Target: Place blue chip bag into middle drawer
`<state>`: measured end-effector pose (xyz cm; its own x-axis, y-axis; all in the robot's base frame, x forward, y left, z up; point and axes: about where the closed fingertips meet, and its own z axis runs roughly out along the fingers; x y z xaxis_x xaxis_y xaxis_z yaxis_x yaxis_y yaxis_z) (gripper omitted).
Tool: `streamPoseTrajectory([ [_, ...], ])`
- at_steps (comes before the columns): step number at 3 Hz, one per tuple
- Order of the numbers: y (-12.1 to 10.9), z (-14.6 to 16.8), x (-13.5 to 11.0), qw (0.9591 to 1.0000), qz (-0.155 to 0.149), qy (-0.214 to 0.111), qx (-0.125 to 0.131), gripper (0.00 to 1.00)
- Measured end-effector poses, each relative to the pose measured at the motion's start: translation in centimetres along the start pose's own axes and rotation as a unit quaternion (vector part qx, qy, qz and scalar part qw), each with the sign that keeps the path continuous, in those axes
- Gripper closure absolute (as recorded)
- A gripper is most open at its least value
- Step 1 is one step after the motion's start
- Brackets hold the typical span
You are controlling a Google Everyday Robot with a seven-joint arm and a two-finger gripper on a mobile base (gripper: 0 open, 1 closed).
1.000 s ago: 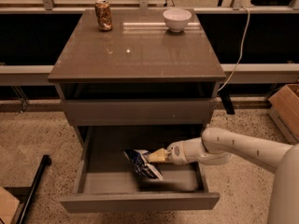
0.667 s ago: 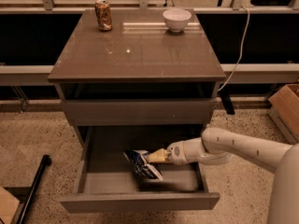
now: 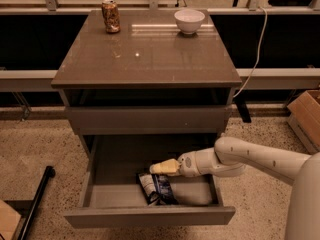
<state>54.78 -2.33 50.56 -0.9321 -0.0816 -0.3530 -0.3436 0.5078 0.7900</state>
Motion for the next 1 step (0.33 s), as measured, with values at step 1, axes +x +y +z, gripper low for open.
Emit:
streamPoseTrajectory([
  [1, 0.05, 0.10, 0.03, 1.0000, 0.000, 0.001, -0.001, 0.00],
])
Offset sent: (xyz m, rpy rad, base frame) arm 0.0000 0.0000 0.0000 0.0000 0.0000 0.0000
